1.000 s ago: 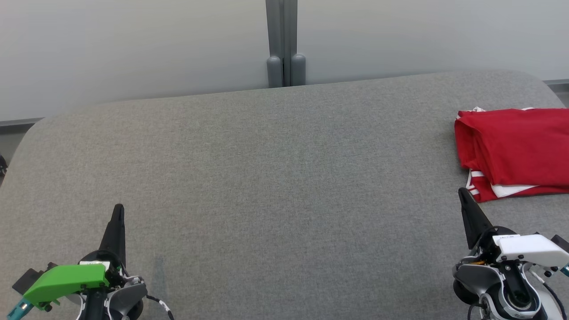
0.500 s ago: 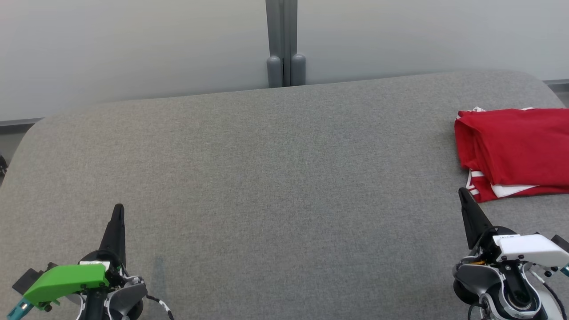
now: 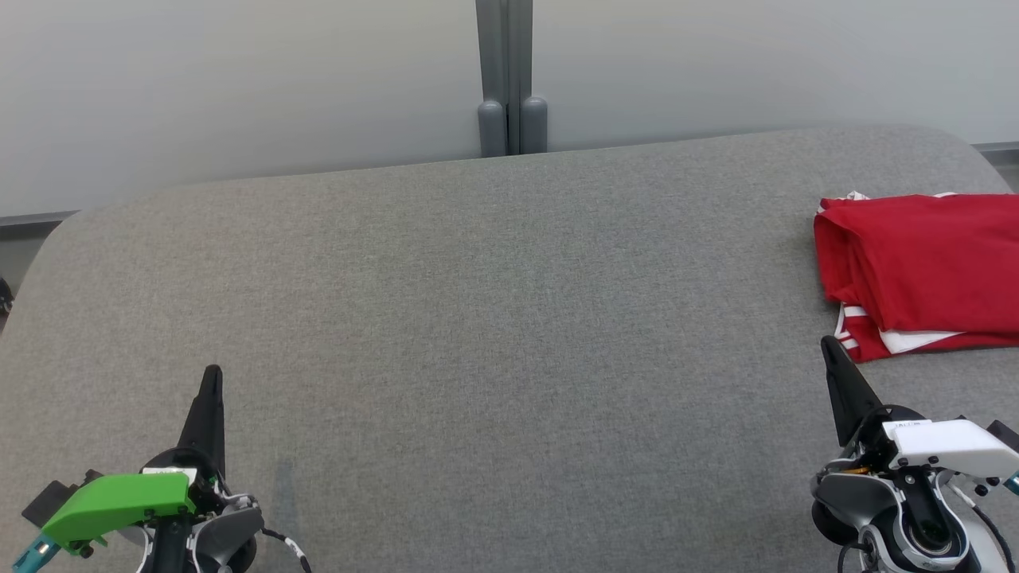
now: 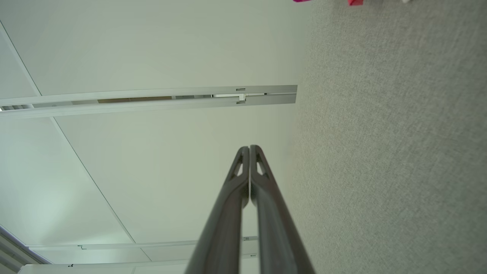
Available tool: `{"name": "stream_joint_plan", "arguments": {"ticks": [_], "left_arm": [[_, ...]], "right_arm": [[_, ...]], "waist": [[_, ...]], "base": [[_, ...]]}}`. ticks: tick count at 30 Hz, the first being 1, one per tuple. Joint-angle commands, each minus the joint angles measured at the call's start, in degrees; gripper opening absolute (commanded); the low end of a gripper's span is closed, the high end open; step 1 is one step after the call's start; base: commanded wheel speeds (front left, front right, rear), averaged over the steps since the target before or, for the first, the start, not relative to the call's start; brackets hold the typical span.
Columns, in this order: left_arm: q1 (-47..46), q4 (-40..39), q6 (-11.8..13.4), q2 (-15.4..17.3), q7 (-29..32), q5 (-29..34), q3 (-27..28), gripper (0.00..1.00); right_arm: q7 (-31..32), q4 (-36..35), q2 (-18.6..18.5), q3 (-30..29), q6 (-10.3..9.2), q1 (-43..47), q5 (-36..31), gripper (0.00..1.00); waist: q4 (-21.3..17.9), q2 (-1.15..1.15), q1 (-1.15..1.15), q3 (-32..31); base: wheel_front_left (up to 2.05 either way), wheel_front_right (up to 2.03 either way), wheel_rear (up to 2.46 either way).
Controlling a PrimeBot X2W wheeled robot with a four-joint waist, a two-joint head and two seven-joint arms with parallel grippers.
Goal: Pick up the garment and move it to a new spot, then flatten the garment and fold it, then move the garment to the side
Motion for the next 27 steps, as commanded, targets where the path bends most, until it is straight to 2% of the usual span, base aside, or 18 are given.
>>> {"name": "stream_joint_plan", "arguments": {"ticks": [1, 27], "left_arm": [[-0.6, -0.1, -0.3, 0.4, 0.2, -0.2, 0.1, 0.0], [-0.6, -0.1, -0.3, 0.4, 0.2, -0.2, 0.1, 0.0]], "right_arm": [[0.1, -0.3, -0.1, -0.1, 0.02, -0.4, 0.1, 0.0], [0.2, -0.3, 0.0, -0.2, 0.02, -0.4, 0.0, 0.0]], "waist": [[0.0, 0.0, 0.0, 0.0], [0.0, 0.0, 0.0, 0.0]], "base": [[0.0, 0.0, 0.0], [0.0, 0.0, 0.0]]}}
